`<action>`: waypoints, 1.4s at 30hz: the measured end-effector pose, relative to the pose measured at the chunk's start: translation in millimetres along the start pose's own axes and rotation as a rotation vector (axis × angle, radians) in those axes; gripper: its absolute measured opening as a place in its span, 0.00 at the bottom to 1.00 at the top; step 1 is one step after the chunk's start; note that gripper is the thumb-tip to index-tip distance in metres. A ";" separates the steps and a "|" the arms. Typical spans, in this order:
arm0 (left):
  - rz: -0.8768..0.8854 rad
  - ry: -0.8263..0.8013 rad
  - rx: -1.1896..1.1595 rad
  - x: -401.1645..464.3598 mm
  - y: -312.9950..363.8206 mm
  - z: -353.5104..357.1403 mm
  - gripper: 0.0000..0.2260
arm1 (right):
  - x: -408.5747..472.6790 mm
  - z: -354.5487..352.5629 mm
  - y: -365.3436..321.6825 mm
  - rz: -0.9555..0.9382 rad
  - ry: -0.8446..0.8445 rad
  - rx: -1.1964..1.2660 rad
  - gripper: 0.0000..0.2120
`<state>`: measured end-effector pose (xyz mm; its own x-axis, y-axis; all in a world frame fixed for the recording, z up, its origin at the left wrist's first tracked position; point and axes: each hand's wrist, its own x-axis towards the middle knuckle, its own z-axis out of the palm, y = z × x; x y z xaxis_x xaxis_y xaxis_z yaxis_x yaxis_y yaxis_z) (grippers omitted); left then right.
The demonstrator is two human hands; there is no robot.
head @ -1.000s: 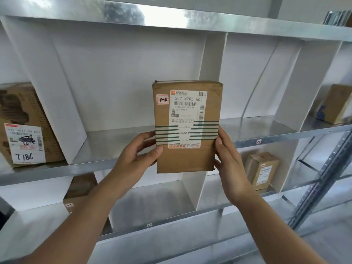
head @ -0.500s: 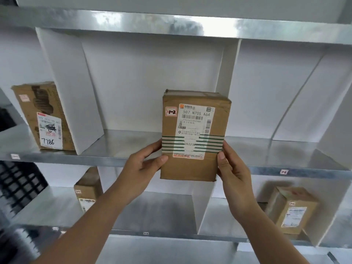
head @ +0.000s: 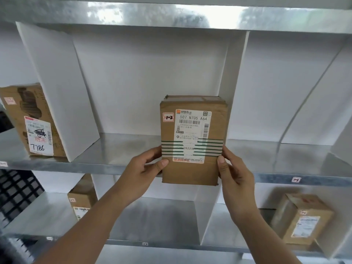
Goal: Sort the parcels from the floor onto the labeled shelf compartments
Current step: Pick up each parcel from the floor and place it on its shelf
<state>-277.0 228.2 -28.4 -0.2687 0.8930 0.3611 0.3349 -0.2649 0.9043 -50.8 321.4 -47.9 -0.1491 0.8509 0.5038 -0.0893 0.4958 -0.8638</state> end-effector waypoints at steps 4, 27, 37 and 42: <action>0.014 -0.028 0.014 15.6 -5.5 -4.2 0.17 | 9.2 7.7 -3.2 -0.015 0.139 -0.085 0.12; -0.067 -0.038 -0.001 80.0 -26.9 -11.4 0.18 | 43.2 35.8 4.2 0.065 0.111 -0.605 0.19; -0.083 -0.022 0.027 86.3 -30.2 -9.3 0.19 | 49.7 36.1 3.5 0.116 0.091 -0.627 0.19; -0.119 0.013 0.024 84.7 -28.9 -6.1 0.15 | 54.4 32.8 -1.2 0.130 0.070 -0.632 0.19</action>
<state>-314.9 309.4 -22.5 -0.3191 0.9130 0.2543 0.3217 -0.1481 0.9352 -91.1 361.3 -19.4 -0.0532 0.9095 0.4122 0.5253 0.3765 -0.7631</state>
